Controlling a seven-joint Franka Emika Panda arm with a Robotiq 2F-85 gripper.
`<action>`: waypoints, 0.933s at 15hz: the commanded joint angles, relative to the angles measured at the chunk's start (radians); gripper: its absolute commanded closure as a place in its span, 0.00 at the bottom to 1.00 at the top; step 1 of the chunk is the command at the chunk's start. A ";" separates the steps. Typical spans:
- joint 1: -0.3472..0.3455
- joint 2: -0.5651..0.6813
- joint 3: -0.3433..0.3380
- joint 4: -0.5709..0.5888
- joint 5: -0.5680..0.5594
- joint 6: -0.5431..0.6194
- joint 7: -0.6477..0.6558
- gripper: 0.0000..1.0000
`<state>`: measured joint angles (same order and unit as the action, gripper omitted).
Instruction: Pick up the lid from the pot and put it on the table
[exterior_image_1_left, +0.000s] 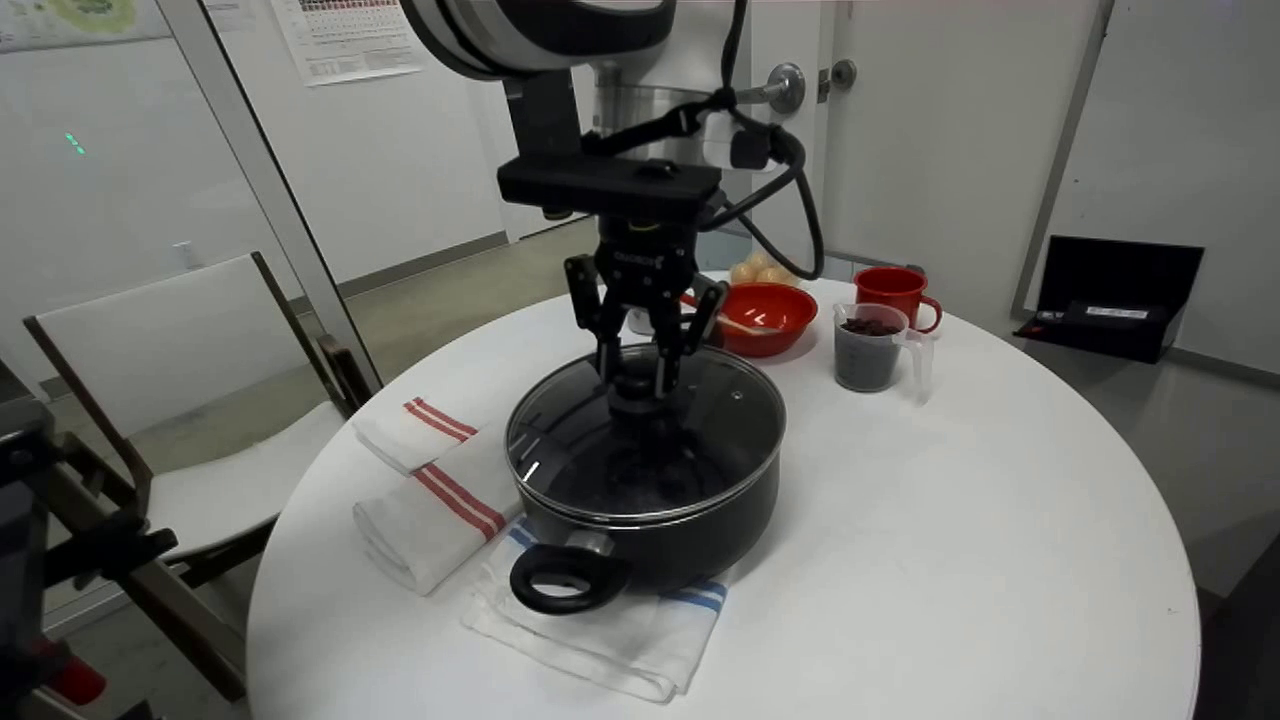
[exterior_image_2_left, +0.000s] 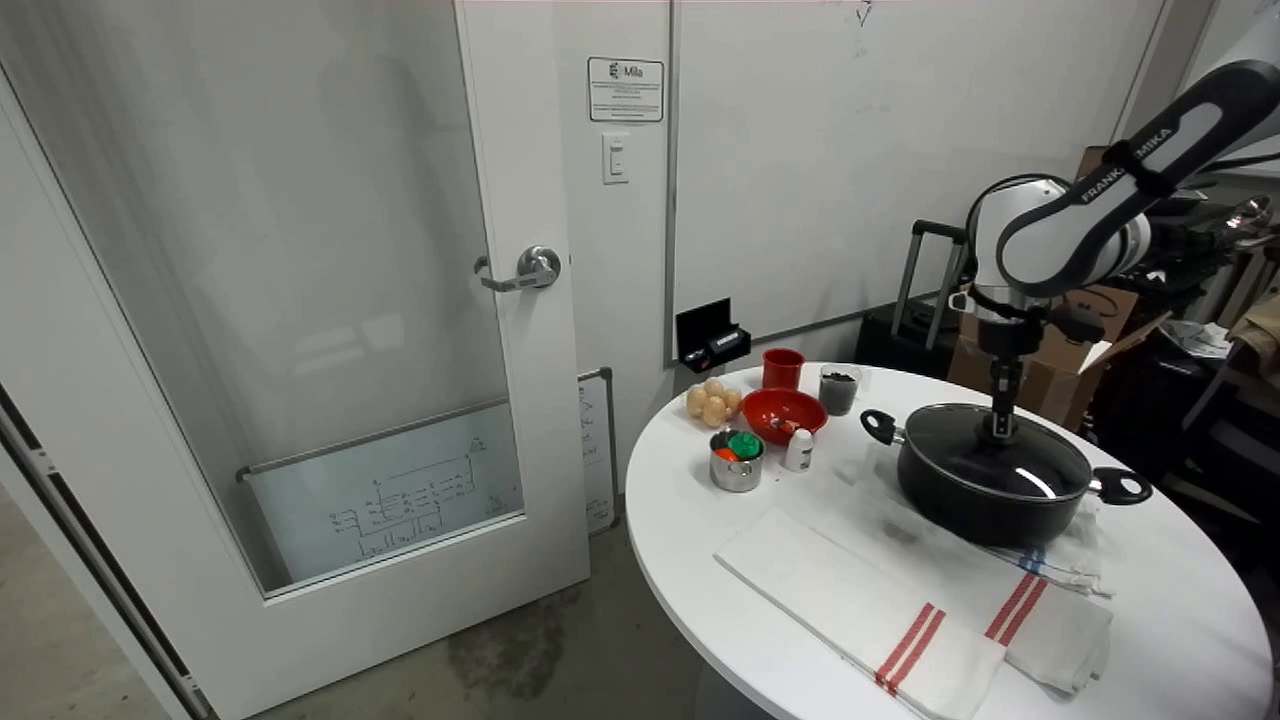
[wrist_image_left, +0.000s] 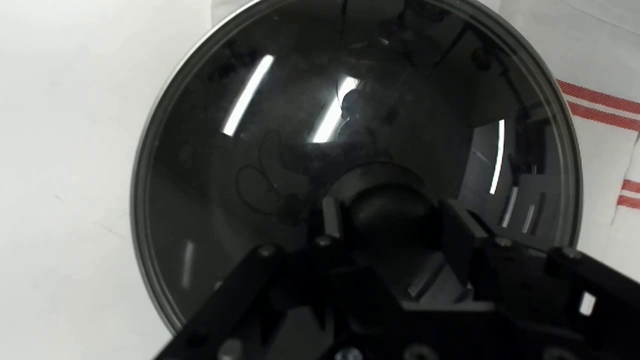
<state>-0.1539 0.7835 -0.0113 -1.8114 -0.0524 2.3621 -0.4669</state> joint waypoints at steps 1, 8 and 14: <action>0.004 -0.072 0.002 -0.039 -0.032 -0.017 0.032 0.75; 0.039 -0.151 0.023 -0.055 -0.056 -0.045 0.023 0.75; 0.100 -0.148 0.065 0.003 -0.093 -0.112 0.009 0.75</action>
<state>-0.0840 0.6537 0.0353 -1.8303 -0.1101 2.3020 -0.4603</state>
